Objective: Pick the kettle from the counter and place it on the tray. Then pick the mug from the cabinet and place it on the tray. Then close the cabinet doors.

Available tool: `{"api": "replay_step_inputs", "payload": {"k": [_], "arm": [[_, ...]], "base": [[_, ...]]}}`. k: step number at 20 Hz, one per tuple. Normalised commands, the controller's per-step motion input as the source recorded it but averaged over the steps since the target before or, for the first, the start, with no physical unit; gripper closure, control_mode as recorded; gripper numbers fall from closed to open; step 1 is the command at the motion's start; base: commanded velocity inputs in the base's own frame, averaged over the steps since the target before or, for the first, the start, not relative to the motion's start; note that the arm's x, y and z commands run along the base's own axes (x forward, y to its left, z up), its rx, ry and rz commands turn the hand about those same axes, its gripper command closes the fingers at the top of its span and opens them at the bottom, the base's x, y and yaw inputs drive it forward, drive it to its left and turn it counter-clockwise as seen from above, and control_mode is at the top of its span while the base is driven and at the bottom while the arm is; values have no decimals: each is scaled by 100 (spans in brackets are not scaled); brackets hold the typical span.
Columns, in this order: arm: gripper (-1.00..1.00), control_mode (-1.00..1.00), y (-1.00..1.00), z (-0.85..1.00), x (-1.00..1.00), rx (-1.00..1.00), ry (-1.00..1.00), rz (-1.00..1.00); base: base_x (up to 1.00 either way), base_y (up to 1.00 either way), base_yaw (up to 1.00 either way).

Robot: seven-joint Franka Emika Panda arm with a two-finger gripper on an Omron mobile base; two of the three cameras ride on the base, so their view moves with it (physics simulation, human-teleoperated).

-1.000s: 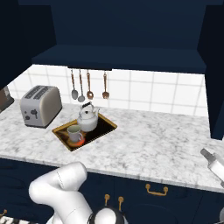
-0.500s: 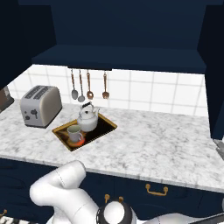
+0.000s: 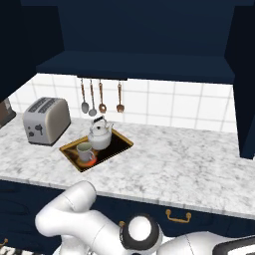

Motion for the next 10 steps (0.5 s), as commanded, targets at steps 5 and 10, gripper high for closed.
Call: {"api": "replay_step_inputs", "payload": {"k": [5,10], "arm": [[100,-100,17,53,0,1,0,0],[100,-100,63,55,0,0,0,-3]], "base": [[0,0,0],[0,0,0]]}}
